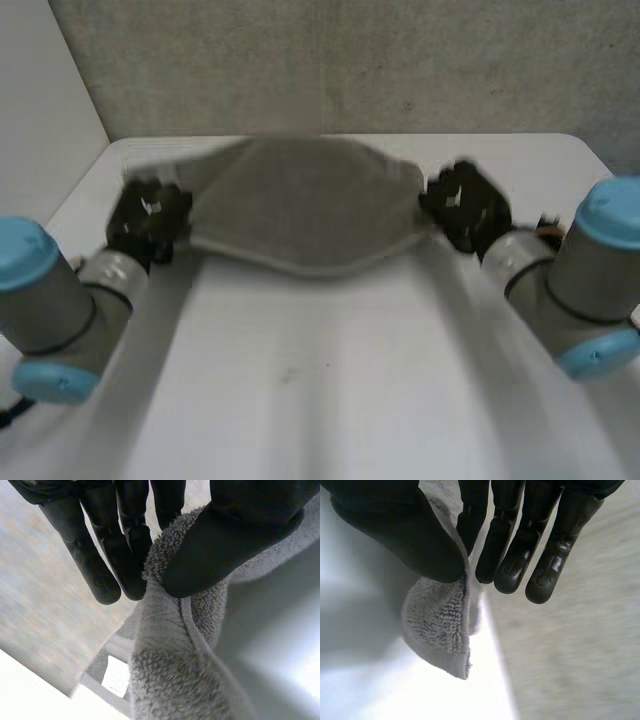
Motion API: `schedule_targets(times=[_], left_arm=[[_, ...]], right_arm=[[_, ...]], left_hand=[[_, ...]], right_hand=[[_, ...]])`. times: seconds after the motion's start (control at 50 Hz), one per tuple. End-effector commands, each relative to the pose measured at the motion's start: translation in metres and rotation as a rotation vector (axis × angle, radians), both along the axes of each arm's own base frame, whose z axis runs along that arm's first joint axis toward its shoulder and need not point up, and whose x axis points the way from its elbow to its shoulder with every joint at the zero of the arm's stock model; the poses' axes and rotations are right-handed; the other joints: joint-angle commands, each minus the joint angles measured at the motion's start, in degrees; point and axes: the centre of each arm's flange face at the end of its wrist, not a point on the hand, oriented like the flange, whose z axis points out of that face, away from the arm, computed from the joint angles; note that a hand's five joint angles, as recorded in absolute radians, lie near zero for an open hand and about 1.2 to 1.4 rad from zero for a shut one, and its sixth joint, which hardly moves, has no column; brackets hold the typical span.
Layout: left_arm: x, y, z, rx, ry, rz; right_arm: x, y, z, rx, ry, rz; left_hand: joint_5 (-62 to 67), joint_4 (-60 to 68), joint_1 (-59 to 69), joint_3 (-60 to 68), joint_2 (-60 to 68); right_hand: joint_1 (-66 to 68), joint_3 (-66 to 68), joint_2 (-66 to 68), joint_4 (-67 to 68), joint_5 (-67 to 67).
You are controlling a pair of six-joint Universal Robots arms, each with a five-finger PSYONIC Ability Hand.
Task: Fold the towel.
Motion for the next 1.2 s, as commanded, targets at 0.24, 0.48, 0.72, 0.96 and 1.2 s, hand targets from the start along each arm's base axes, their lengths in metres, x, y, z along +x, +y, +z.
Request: schedule_targets(times=[0.24, 0.48, 0.72, 0.96, 1.2], left_arm=[[0.01, 0.018, -0.013, 0.067, -0.011, 0.019], [0.016, 0.018, -0.016, 0.078, -0.012, 0.034], [0.016, 0.017, -0.026, 0.103, -0.019, 0.036], [0.031, 0.009, -0.035, 0.133, -0.03, 0.086], [0.046, 0.0, -0.04, 0.147, -0.033, 0.135]], right_arm=[[-0.037, -0.009, -0.04, 0.444, -0.407, -0.203], [-0.064, -0.027, -0.049, 0.582, -0.646, -0.337], [-0.057, -0.02, -0.059, 0.711, -0.63, -0.283], [-0.059, -0.022, -0.031, 0.61, -0.551, -0.242], [-0.07, -0.025, -0.012, 0.433, -0.386, -0.278]], left_hand=[[10.63, 10.2, 11.18, 10.29, 10.23], [10.63, 10.2, 11.18, 10.29, 10.23], [-16.54, -16.96, -15.99, -16.88, -16.93], [-31.24, -31.66, -30.68, -31.57, -31.63], [-30.56, -30.99, -30.01, -30.9, -30.96]], right_hand=[[-14.96, -27.89, -27.16, -28.02, -27.27], [-12.63, -25.56, -24.82, -25.69, -24.94], [24.68, 11.75, 12.48, 11.62, 12.37], [24.68, 11.75, 12.48, 11.62, 12.37], [24.68, 11.75, 12.48, 11.62, 12.37]])
